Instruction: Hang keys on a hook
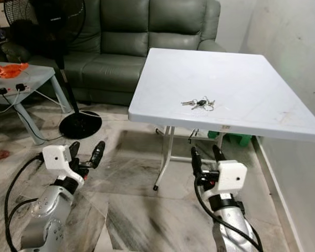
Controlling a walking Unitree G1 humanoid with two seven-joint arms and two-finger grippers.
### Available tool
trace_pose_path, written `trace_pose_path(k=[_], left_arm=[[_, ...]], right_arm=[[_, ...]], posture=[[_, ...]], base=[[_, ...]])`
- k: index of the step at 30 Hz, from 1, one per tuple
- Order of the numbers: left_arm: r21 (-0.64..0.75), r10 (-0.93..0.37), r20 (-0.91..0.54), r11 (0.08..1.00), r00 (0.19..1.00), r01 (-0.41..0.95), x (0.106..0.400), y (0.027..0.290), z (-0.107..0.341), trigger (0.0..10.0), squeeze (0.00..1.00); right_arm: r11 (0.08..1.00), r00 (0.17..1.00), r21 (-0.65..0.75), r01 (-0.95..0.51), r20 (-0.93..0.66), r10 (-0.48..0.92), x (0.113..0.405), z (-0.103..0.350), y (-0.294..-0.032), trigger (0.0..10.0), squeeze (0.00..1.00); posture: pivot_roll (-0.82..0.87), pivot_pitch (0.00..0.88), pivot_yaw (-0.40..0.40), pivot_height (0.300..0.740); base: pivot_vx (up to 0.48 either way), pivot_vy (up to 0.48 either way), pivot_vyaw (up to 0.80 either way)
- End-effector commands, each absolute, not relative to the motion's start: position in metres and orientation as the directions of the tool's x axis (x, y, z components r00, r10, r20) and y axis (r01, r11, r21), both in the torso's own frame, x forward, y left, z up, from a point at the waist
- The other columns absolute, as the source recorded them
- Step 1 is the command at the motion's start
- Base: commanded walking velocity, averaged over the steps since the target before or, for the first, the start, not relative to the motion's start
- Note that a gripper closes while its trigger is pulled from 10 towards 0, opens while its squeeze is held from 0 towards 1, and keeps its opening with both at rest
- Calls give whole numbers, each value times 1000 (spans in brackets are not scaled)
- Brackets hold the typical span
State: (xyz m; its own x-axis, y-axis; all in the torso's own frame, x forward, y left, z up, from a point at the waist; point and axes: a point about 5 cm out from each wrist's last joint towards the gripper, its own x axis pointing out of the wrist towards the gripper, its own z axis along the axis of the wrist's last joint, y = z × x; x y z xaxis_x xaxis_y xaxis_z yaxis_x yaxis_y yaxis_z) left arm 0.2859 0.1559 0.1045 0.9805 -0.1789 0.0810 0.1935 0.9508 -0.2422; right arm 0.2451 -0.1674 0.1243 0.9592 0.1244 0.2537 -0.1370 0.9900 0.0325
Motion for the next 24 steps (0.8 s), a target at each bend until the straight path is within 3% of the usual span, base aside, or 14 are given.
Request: trace_pose_path(k=[1,24], left_arm=[[-250,-197,69,945,978,208,287,148,104,10000,0],[-262,-202,60,942,978,211,288,144,104,10000,0]], right_arm=[[992,966,32,-118,236,107,244,121,-172,10000,0],[990,964,29,-141,233,130,245,121,-170,10000,0]], posture=[[-30,0,-7,740],[-26,0,-12,740]], base=[[334,0,0],[288,0,0]])
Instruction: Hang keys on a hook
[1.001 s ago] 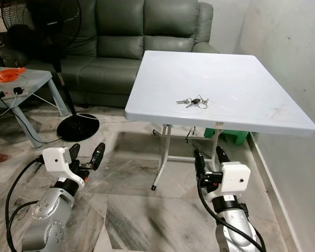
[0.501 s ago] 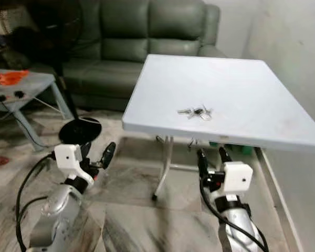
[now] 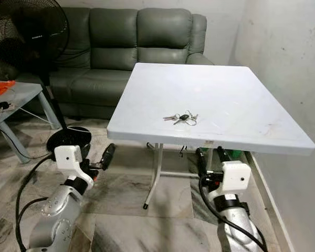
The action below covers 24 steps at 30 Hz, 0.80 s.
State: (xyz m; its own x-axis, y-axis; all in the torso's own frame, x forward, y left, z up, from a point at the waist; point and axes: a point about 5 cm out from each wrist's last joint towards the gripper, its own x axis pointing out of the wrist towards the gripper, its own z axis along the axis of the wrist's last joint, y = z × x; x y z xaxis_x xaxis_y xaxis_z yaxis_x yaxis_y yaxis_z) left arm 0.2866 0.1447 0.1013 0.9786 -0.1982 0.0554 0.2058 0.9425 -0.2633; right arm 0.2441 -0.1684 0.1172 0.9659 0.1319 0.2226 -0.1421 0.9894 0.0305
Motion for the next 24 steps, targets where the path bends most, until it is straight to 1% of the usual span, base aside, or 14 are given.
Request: trace_pose_path(k=[1,24], left_arm=[[-262,-202,60,942,978,211,288,144,104,10000,0],[-263,-202,60,942,978,210,287,141,105,10000,0]], right_arm=[[990,964,29,-141,233,130,245,121,-170,10000,0],[987,962,27,-158,229,148,246,121,-168,10000,0]], posture=[[-26,0,-12,740],[-21,0,-22,740]], base=[[285,0,0],[290,0,0]])
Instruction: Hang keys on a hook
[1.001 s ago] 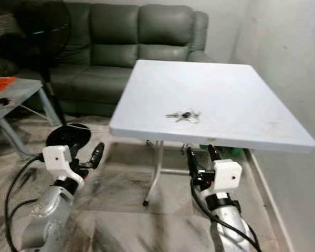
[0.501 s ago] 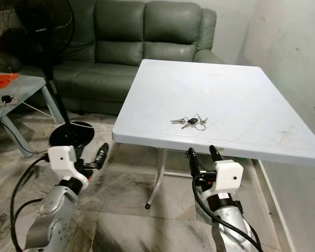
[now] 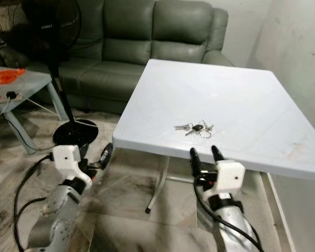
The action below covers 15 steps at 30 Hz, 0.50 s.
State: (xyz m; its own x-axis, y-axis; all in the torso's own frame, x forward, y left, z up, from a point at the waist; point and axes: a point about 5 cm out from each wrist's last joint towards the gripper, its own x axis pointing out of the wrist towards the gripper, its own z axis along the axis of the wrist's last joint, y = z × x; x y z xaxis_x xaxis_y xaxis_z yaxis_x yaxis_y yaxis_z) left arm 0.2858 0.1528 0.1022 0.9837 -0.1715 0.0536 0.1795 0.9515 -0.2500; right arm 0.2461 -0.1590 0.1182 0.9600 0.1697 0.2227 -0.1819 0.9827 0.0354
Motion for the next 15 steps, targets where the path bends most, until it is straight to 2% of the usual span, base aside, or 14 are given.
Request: trace_pose_path(k=[1,15], left_arm=[[-264,-201,61,942,978,210,287,141,105,10000,0],[-268,-197,61,941,979,206,286,140,105,10000,0]], right_arm=[[987,962,27,-159,228,149,246,121,-168,10000,0],[985,962,25,-168,225,158,246,122,-168,10000,0]], posture=[[-21,0,-22,740],[-22,0,-29,740]], base=[[292,0,0],[291,0,0]])
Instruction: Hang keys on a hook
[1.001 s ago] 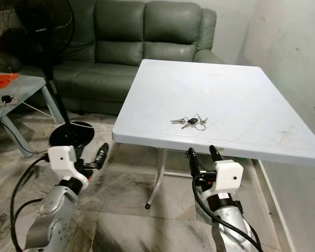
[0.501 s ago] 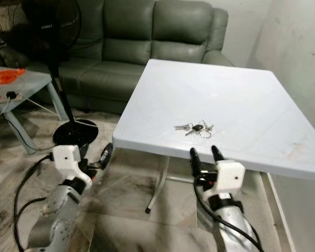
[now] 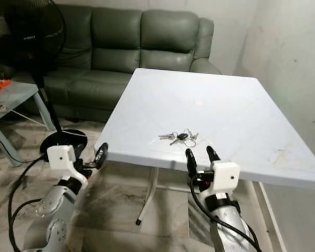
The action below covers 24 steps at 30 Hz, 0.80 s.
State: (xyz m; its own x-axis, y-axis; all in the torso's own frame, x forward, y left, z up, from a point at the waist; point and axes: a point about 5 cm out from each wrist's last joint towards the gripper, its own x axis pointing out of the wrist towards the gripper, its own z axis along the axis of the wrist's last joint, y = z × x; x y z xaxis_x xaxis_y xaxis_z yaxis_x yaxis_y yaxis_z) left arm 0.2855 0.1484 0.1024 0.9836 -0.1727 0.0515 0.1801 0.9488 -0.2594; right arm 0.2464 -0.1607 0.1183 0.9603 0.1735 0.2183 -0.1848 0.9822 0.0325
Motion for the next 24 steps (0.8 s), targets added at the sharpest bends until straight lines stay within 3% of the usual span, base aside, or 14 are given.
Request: trace_pose_path(k=[1,24], left_arm=[[-268,-197,60,941,979,206,286,139,105,10000,0],[-276,-200,69,938,977,211,290,136,106,10000,0]], right_arm=[[985,962,25,-168,224,158,246,122,-168,10000,0],[982,957,17,-187,230,179,249,123,-167,10000,0]], posture=[[-22,0,-29,740],[-22,0,-32,740]], base=[[289,0,0],[284,0,0]])
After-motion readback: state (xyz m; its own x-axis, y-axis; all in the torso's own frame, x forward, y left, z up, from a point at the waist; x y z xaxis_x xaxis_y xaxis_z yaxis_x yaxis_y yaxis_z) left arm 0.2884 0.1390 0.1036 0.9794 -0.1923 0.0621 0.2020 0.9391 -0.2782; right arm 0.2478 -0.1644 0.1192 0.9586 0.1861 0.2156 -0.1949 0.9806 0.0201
